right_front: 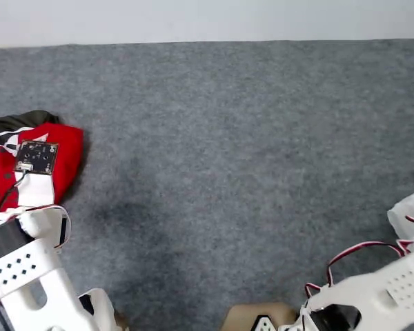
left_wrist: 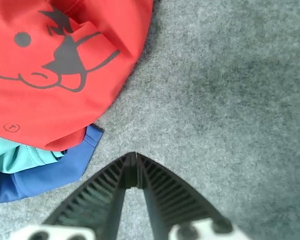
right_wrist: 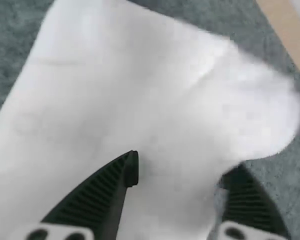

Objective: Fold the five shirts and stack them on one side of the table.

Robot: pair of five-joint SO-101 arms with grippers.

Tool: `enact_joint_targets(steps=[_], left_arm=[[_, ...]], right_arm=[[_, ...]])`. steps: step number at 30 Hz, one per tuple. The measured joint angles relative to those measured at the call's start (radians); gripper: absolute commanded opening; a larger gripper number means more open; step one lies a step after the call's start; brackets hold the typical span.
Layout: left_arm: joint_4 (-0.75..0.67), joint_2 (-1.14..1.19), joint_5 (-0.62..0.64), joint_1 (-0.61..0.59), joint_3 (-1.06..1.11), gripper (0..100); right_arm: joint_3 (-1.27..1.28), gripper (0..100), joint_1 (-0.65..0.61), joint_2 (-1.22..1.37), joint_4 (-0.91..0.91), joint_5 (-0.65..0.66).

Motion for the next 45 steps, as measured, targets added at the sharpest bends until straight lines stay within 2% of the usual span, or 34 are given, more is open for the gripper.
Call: enact_joint_targets(steps=[7,17,27,35,41,45], left_arm=[[0.000,0.000,0.000,0.000,0.000,0],[0.000,0.000,0.000,0.000,0.000,0],[0.000,0.000,0.000,0.000,0.000,0],[0.000,0.000,0.000,0.000,0.000,0],[0.000,0.000,0.000,0.000,0.000,0],[0.000,0.000,0.000,0.000,0.000,0]], right_arm=[[-0.110,26.6,-0.020,-0.098,0.261,-0.075],[-0.120,6.1,-0.126,-0.169,0.557,-0.075],[-0.120,3.6,-0.227,0.028,0.608,-0.075],[-0.120,3.6,-0.341,0.044,0.631,-0.077],[-0.120,3.8,-0.338,-0.021,0.631,-0.077],[-0.120,3.9,-0.279,-0.109,0.632,-0.077]])
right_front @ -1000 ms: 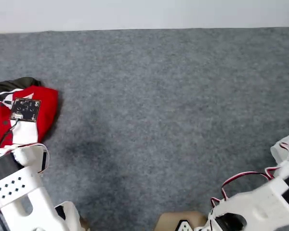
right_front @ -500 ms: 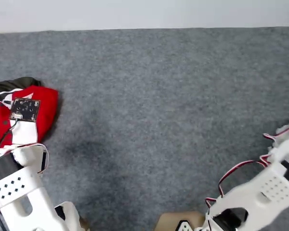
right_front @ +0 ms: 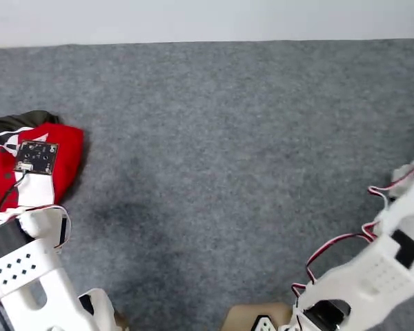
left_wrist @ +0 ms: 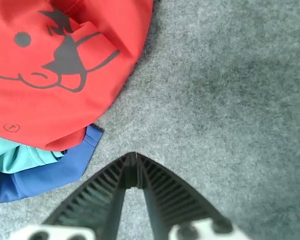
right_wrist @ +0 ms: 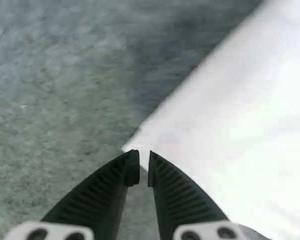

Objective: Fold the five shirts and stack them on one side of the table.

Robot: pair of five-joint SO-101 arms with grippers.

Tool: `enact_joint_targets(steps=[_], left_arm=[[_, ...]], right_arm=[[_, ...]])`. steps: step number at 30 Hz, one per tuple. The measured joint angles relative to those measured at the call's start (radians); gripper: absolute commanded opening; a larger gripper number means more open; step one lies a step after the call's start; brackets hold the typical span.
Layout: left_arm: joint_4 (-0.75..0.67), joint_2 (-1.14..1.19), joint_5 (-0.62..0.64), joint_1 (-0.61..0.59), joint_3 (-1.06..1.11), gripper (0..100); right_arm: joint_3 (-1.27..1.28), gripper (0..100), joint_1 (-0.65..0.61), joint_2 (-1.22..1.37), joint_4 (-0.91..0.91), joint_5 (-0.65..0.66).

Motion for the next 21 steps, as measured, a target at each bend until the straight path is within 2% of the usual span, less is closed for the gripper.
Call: enact_joint_targets(steps=[7,12,21], left_arm=[[0.000,0.000,0.000,0.000,0.000,0],[0.011,0.000,0.000,0.000,-0.002,0],[0.046,0.000,0.000,0.000,-0.087,0]], right_arm=[[0.000,3.5,0.044,-0.114,0.100,0.005],[0.000,3.5,0.037,-0.189,0.249,0.077],[0.000,0.9,-0.107,-0.304,0.502,0.089]])
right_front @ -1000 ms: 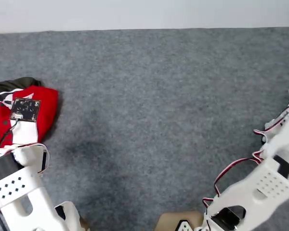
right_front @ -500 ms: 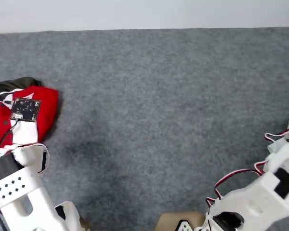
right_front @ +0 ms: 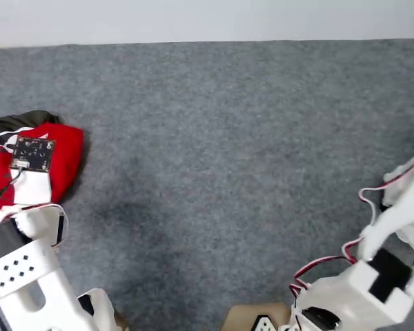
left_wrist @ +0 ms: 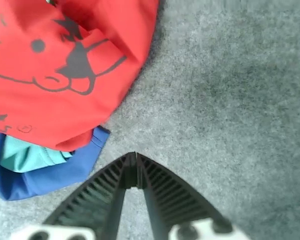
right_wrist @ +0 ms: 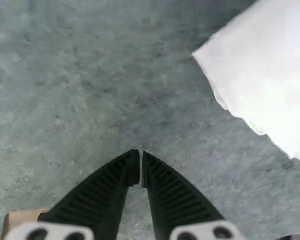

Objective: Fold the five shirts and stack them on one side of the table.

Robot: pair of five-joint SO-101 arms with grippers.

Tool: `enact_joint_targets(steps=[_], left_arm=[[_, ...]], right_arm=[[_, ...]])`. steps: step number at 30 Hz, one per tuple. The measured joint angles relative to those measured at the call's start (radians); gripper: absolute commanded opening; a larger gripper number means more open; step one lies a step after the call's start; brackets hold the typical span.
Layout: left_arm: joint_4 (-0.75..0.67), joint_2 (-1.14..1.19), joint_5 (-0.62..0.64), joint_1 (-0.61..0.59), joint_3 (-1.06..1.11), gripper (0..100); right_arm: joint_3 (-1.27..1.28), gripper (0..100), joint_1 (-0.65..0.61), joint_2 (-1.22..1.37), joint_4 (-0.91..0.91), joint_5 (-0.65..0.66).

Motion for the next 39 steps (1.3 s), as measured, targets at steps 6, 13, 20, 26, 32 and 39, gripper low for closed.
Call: enact_joint_targets(steps=[6,13,20,26,32,39], left_arm=[[0.000,0.000,0.037,0.000,-0.061,6],[-0.003,0.181,0.040,0.000,-0.170,5],[0.000,0.488,0.040,-0.052,-0.465,6],[0.000,0.704,-0.003,-0.114,-0.649,26],[-0.041,0.882,-0.026,-0.172,-0.761,30],[-0.129,1.062,-0.058,-0.172,-0.847,30]], right_arm=[[0.054,0.9,-0.081,-0.204,0.000,-0.008],[0.388,0.9,-0.143,-0.470,0.000,-0.046],[0.641,0.9,-0.146,-0.595,0.000,-0.066],[0.718,0.9,-0.146,-0.655,0.000,-0.069],[0.735,0.9,-0.146,-0.664,0.000,-0.069],[0.735,0.9,-0.146,-0.664,0.000,-0.069]])
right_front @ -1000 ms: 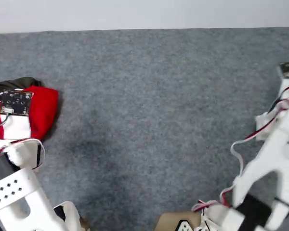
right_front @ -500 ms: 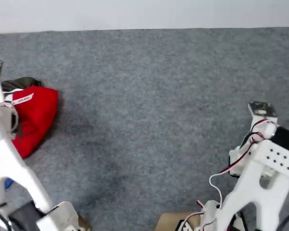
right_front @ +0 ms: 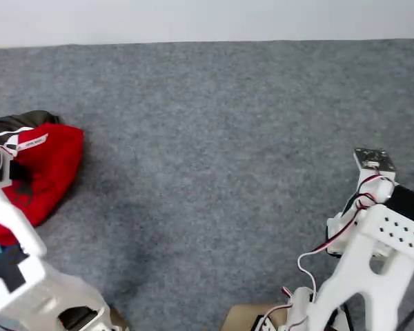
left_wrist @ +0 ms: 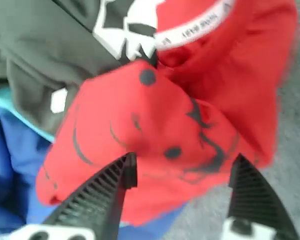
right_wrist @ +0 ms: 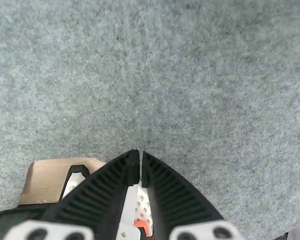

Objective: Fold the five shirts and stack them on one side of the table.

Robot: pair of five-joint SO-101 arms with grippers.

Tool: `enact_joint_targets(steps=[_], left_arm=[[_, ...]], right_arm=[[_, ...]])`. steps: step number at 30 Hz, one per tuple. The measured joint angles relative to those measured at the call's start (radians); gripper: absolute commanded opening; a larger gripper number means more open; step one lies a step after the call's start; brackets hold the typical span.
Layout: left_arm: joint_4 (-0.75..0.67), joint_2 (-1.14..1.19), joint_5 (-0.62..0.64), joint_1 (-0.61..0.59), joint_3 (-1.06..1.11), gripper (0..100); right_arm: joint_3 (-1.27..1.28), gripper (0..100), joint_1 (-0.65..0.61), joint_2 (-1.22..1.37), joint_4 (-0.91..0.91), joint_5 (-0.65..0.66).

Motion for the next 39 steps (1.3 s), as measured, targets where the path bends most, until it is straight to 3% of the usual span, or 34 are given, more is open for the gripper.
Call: enact_joint_targets(steps=[4,10,19,29,39], left_arm=[[-0.081,0.114,0.000,0.000,-0.025,26],[-0.110,0.209,-0.002,0.011,-0.066,0],[-0.051,0.104,0.005,0.126,-0.069,0],[-0.014,-0.264,0.313,0.448,-0.069,0],[0.020,-0.549,0.493,0.853,-0.069,0]], right_arm=[[0.000,0.9,0.000,0.000,0.000,0.000],[0.000,0.9,0.000,0.000,0.000,0.000],[0.000,0.9,0.000,0.000,0.000,0.000],[0.000,0.9,0.000,0.000,0.000,0.000],[0.000,0.9,0.000,0.000,0.000,0.000]])
